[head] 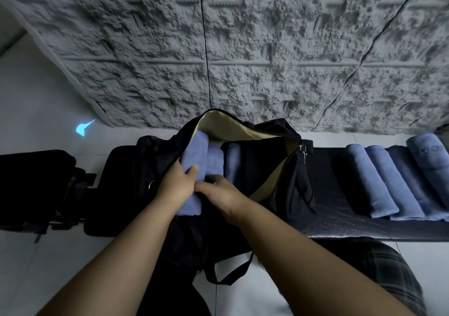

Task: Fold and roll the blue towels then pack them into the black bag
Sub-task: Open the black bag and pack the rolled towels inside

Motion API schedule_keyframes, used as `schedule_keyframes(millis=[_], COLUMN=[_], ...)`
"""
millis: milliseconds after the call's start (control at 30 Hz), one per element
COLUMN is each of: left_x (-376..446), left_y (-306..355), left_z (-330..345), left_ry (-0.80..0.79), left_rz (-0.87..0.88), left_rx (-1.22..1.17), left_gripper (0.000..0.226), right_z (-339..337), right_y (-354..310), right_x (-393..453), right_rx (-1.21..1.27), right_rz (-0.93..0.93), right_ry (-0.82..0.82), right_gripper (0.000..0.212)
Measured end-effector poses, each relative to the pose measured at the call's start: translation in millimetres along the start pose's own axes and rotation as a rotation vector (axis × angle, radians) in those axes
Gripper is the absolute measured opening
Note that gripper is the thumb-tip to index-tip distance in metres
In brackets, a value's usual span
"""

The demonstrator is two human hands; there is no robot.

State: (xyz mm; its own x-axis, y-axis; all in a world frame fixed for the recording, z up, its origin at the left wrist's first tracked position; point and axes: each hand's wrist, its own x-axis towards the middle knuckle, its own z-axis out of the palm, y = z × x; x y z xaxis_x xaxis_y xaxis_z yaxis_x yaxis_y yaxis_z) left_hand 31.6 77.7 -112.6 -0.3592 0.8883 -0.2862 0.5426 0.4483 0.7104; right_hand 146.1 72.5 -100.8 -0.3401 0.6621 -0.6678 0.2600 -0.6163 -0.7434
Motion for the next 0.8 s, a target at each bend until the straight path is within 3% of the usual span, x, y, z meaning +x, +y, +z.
schedule_keyframes(millis=[133,267,400,533,600,733,800], left_x=[-2,-4,-6,-19,-21,-16,-13], left_y=[-6,2,9,1,-7,-20,-28], left_z=[10,11,5,3,3,-1,-1], left_ry=[-0.004,-0.039,-0.034,0.06,0.045,-0.014,-0.085], left_rz=[-0.012,-0.064,-0.048,0.073,0.18,0.303,0.285], left_rx=[0.173,0.324,0.329,0.258,0.362,0.496,0.595], left_gripper=[0.051,0.041,0.036,0.02,0.014,0.023,0.035], right_z=[-4,-6,-1,2,1,-1,-3], right_y=[0,-3,-2,1,1,1,2], right_x=[-7,-14,-19,-19,-19,-21,-22], right_rx=[-0.084,-0.097,-0.14,-0.269,-0.293,-0.316,-0.318], right_rz=[-0.011,-0.044,-0.08,-0.112,-0.119,-0.131,-0.149], right_ry=[0.029,0.009,-0.007,-0.003,-0.008,0.002,0.003], right_gripper=[0.052,0.07,0.055,0.047,0.044,0.042,0.044])
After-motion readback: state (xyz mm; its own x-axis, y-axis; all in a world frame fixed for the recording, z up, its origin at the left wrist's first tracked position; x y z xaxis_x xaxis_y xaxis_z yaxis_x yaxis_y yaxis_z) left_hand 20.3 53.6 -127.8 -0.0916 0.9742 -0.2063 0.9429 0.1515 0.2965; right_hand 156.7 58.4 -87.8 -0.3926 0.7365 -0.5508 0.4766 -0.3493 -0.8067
